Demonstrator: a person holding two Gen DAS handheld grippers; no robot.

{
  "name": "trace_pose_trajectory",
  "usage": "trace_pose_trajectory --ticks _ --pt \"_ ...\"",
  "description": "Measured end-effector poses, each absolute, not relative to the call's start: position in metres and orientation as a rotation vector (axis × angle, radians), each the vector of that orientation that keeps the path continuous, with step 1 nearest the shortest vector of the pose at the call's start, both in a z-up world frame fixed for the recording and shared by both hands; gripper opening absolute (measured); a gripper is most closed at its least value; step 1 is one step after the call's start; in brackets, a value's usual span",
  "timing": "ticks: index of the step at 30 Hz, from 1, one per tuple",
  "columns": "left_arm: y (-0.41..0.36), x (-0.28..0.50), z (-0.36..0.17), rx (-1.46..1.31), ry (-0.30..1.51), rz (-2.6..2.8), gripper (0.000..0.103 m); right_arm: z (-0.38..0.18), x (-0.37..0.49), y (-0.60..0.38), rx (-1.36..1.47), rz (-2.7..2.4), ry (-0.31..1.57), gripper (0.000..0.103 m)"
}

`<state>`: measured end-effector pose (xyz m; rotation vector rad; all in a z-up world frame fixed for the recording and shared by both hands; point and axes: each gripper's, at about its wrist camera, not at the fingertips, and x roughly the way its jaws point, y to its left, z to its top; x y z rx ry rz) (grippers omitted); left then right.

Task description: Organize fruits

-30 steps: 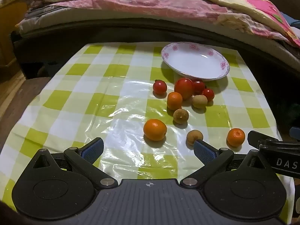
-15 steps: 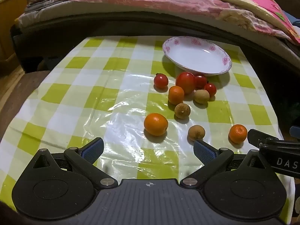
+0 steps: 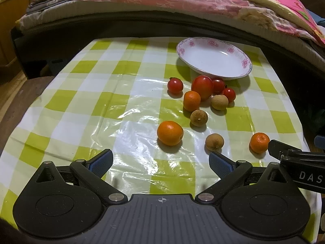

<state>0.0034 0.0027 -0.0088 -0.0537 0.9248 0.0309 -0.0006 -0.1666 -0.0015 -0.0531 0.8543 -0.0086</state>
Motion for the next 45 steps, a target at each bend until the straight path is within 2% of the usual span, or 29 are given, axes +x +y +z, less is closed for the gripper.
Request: trace_pose_trajectory --ticks 45 --pt "-0.001 0.008 -0.018 -0.024 0.939 0.029 0.098 -0.014 0.008 -0.164 -0.036 0.011 0.921 0.103"
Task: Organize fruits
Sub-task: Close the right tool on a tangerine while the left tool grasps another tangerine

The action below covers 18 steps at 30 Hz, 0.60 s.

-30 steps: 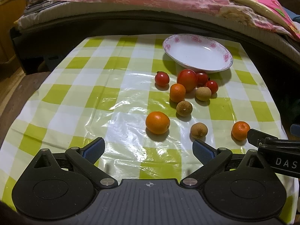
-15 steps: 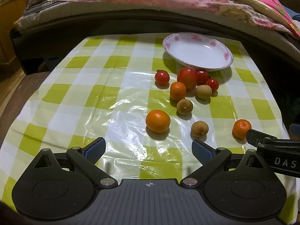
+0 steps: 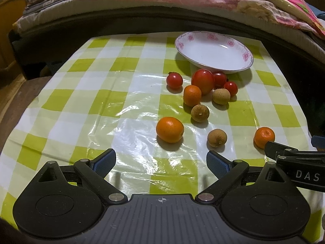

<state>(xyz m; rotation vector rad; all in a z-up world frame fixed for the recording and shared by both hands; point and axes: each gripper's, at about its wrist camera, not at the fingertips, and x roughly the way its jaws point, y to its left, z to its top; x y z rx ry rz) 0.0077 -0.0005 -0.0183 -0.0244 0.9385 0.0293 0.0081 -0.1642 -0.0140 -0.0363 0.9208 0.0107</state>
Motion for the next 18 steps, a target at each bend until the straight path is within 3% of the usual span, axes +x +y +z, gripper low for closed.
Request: trace_pose_trajectory --ticks 18 --pt "-0.0025 0.0138 -0.0226 0.009 0.917 0.018 0.098 -0.0220 0.0169 -0.1672 -0.016 0.034 0.949 0.101"
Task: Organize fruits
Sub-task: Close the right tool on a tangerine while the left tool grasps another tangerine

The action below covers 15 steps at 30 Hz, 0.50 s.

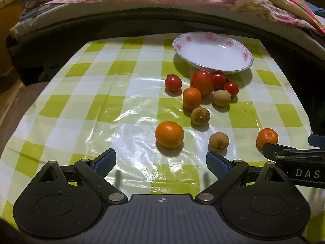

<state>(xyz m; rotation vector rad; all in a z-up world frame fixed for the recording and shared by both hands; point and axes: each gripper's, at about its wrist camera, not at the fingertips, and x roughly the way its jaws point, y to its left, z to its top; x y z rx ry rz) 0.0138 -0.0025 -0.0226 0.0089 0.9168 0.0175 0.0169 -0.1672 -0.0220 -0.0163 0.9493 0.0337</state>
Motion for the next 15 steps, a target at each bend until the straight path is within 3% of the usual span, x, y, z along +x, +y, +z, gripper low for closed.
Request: trace_pose_trajectory --ticks 11,15 --pt "-0.002 0.026 -0.028 0.044 0.862 -0.021 0.096 -0.021 0.027 -0.169 -0.027 0.084 0.934 0.096" --pt "0.004 0.035 -0.036 0.000 0.891 -0.041 0.090 -0.022 0.029 -0.173 -0.013 0.100 0.940 0.087"
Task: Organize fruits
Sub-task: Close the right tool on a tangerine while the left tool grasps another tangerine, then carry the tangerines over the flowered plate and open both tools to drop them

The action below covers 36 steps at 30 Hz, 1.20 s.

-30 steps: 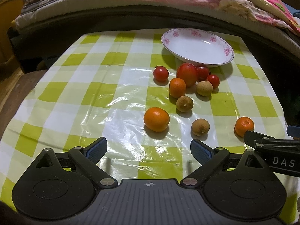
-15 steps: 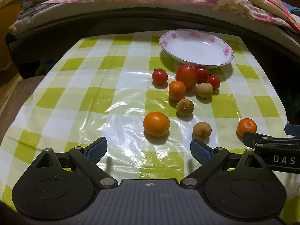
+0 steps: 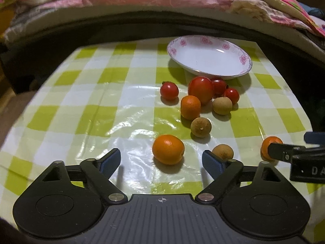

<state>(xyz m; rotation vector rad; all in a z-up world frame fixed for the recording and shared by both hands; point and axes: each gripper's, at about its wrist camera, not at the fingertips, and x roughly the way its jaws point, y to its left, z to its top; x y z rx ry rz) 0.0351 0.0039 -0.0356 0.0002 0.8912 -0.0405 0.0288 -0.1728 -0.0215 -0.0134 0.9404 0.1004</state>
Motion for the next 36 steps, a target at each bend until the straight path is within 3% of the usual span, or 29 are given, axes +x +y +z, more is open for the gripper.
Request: trace_pose_trajectory --ticks 8,12,22,25,27,36 --pt "0.004 0.043 -0.043 0.008 0.890 -0.034 0.080 -0.027 0.034 -0.175 0.018 0.145 0.965 0.081" --pt "-0.001 0.044 -0.043 0.041 0.866 -0.070 0.066 -0.029 0.034 -0.174 0.014 0.168 0.961 0.080" --pt "-0.009 0.043 -0.043 0.069 0.854 -0.109 0.050 -0.039 0.037 -0.175 0.023 0.232 0.962 0.067" --pt "-0.009 0.042 -0.043 0.063 0.849 -0.116 0.049 -0.040 0.037 -0.173 0.007 0.238 0.942 0.065" --pt "-0.009 0.041 -0.044 0.068 0.842 -0.118 0.049 -0.041 0.037 -0.171 -0.002 0.252 0.926 0.055" --pt "-0.011 0.042 -0.045 0.091 0.823 -0.114 0.050 -0.042 0.030 -0.162 -0.120 0.251 0.904 0.036"
